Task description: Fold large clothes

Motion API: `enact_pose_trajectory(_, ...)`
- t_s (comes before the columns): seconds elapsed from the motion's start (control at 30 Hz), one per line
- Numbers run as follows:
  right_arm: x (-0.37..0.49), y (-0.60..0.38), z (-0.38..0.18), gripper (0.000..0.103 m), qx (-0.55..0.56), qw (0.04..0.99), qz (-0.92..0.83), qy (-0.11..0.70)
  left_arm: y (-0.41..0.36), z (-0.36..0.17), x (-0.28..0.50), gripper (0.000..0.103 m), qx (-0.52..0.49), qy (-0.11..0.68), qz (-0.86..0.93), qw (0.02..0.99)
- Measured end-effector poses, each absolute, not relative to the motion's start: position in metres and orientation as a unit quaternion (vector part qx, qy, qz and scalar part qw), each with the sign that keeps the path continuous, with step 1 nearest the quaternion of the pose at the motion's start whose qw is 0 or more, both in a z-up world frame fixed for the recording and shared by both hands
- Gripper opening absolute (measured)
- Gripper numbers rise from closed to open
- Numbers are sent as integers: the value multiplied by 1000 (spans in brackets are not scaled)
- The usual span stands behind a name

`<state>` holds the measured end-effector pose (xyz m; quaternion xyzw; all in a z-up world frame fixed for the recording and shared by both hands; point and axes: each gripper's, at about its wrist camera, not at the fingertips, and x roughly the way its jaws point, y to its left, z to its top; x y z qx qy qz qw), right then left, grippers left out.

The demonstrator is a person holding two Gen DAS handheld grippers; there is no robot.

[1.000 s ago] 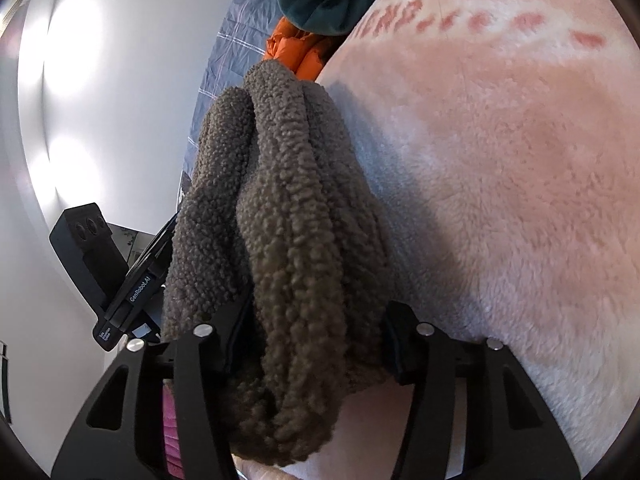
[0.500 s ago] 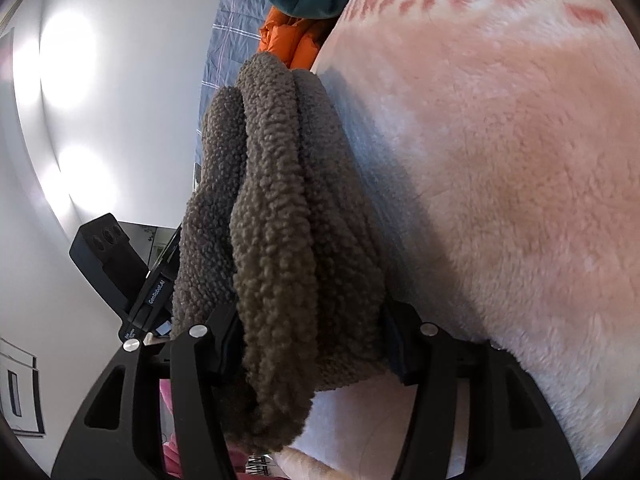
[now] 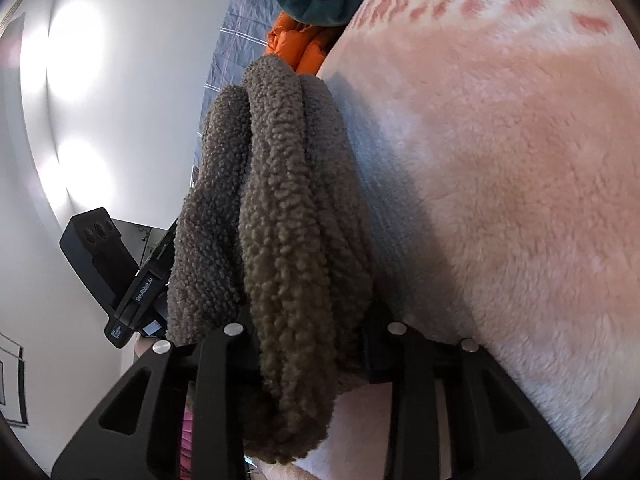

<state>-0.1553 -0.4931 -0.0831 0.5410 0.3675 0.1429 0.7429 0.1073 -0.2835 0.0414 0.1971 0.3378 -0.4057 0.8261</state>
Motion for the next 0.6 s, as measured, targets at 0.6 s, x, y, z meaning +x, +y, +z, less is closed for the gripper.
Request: enact_pose_trajectory(0.6,-139,-483,-81,40,523,748,150,381,-253,49,120,92,125,359,-402,833)
